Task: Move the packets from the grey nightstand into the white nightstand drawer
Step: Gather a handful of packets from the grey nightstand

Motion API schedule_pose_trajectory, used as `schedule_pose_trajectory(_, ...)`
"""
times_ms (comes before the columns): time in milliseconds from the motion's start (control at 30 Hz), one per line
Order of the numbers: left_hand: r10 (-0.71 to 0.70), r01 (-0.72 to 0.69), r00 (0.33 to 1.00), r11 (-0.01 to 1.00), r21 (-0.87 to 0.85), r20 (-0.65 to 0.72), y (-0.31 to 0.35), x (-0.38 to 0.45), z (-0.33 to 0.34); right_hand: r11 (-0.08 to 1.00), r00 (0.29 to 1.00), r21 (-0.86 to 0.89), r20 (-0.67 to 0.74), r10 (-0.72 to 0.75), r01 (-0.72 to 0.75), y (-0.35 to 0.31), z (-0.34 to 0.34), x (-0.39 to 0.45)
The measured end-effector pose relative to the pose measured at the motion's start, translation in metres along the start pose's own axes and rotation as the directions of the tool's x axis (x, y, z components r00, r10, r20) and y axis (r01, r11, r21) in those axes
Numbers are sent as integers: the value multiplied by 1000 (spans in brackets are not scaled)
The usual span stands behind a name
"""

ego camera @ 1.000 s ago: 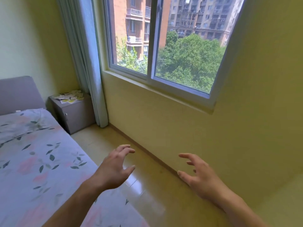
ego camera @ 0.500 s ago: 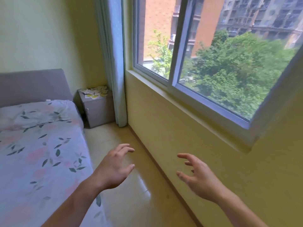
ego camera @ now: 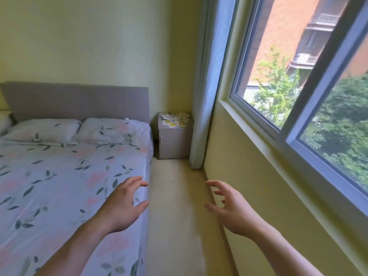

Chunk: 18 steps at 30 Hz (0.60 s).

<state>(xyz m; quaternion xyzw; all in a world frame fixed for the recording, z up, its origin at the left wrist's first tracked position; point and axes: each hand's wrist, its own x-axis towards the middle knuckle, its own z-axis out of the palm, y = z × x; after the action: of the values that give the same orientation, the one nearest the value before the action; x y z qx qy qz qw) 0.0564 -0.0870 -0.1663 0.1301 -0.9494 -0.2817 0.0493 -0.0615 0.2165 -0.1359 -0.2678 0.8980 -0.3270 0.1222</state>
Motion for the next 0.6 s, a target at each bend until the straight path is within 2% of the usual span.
schedule_pose_trajectory(267,16,-17,1000,999,-32,-23,-24,188,-20,1000,1000,0,-17,8,-8,13,-26,190)
schedule_pose_trajectory(600,66,-66,998,998,-22,11,-45,388,-30,995,999,88,15,41,-43,43,-30,381)
